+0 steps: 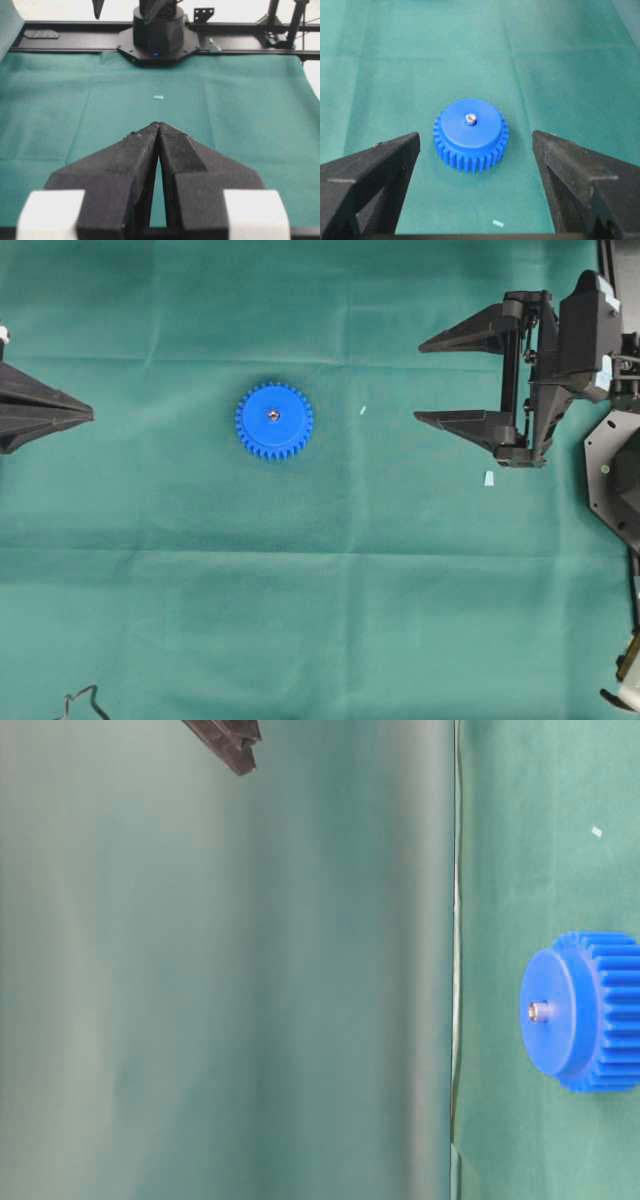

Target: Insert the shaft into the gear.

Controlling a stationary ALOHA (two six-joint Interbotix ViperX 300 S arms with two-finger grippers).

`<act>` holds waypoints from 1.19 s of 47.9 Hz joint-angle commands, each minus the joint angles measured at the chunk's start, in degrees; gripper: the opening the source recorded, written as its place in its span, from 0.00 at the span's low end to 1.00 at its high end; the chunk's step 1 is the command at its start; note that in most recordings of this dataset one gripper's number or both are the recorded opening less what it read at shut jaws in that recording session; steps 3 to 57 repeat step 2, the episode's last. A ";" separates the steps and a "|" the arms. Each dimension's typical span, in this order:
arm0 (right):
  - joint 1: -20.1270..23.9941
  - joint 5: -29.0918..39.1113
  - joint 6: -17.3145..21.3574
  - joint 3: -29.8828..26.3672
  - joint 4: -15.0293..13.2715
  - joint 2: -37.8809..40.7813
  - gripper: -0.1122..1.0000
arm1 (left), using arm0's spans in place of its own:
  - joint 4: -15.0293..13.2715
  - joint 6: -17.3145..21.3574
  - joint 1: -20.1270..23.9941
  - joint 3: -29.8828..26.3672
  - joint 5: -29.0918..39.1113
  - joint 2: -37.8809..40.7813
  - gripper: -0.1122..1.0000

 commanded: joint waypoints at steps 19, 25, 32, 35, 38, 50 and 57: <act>0.00 -0.62 0.09 -0.62 0.09 0.26 0.92 | 0.18 0.09 -0.09 -1.49 -0.35 0.18 0.10; 0.00 -0.62 0.09 -0.62 0.09 0.26 0.92 | 0.18 0.09 -0.09 -1.49 -0.35 0.18 0.10; 0.00 -0.62 0.09 -0.62 0.09 0.26 0.92 | 0.18 0.09 -0.09 -1.49 -0.35 0.18 0.10; 0.00 -0.62 0.09 -0.62 0.09 0.26 0.92 | 0.18 0.09 -0.09 -1.49 -0.35 0.18 0.10; 0.00 -0.62 0.09 -0.62 0.09 0.26 0.92 | 0.18 0.09 -0.09 -1.49 -0.35 0.18 0.10; 0.00 -0.62 0.09 -0.62 0.09 0.26 0.92 | 0.18 0.09 -0.09 -1.49 -0.35 0.18 0.10; 0.00 -0.62 0.09 -0.62 0.09 0.26 0.92 | 0.18 0.09 -0.09 -1.49 -0.35 0.18 0.10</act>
